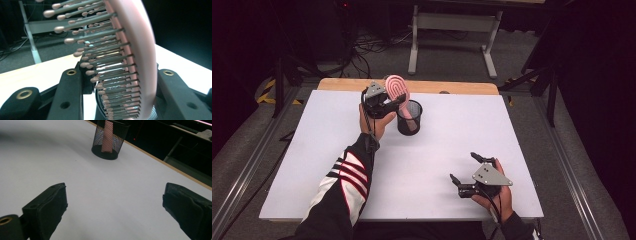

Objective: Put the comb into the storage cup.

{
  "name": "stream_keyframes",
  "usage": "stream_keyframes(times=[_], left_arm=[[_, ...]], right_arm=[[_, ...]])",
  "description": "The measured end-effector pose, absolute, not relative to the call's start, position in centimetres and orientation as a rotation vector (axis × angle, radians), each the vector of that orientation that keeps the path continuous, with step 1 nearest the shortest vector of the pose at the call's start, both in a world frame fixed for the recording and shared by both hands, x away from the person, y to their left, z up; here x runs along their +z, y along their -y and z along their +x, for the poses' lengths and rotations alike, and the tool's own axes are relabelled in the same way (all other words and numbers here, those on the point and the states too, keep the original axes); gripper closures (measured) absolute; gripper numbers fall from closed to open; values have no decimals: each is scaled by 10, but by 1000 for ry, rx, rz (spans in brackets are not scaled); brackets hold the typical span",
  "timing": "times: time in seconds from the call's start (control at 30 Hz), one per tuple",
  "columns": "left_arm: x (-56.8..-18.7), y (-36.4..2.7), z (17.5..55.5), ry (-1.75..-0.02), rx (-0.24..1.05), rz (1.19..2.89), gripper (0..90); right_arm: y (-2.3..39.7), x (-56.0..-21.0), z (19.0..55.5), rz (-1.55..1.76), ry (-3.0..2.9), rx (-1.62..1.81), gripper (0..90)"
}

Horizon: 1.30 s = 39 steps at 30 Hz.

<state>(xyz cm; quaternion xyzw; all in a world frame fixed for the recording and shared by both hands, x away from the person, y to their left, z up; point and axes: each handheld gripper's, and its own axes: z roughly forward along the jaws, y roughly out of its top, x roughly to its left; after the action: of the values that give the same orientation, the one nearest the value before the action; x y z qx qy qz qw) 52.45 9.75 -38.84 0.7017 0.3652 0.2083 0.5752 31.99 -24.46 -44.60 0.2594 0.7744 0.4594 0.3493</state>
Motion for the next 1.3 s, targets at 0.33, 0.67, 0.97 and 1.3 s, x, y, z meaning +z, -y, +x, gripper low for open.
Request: stream_keyframes(times=[0.33, 0.67, 0.97, 1.3], left_arm=[[-389, -101, 526, -868, 511, 1666, 568], [-390, -107, 528, -879, 516, 1688, 550], [-392, -111, 529, -886, 540, 1706, 522], [-391, -111, 528, -898, 574, 1721, 450]], right_arm=[[244, -446, 320, 671, -2011, 1189, 65], [244, -448, 321, 673, -2014, 1175, 65], [242, -449, 321, 674, -2020, 1167, 66], [242, -449, 321, 678, -2018, 1156, 66]])
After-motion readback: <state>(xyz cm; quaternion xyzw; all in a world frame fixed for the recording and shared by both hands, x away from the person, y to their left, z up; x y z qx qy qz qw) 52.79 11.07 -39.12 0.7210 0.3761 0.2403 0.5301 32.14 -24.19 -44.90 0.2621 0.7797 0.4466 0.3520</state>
